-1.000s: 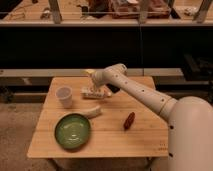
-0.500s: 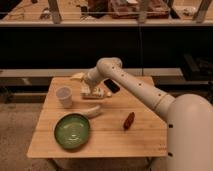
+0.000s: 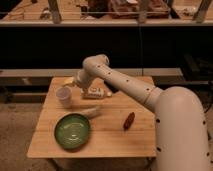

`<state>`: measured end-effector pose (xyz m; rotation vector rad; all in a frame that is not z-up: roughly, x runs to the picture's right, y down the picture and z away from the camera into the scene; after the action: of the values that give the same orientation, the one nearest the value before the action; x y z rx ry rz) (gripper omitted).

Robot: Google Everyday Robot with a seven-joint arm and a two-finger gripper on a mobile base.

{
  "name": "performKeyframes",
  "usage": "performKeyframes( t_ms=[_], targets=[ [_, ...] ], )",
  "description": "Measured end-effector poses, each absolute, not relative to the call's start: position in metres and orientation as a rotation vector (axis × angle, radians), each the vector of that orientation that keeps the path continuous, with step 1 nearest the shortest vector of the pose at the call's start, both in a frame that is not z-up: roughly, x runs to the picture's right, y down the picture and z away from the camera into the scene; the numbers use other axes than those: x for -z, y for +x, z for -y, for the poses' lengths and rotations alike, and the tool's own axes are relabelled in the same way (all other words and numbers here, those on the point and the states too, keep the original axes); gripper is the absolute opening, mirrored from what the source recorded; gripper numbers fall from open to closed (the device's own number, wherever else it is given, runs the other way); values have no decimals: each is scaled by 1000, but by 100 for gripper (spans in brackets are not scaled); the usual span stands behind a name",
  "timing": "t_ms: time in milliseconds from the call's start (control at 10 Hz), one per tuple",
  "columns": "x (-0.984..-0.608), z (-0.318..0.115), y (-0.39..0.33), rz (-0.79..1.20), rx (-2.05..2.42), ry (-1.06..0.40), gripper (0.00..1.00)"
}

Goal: Place the ceramic cup in the ceramic bowl

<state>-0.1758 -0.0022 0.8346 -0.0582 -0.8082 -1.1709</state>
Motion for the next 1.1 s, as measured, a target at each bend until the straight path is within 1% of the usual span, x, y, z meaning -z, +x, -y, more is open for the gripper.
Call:
performKeyframes(
  t_ms=[400, 1100],
  targets=[
    [-853, -5, -175, 752, 1105, -124, 80],
    [-873, -16, -179, 686, 1102, -142, 80]
  ],
)
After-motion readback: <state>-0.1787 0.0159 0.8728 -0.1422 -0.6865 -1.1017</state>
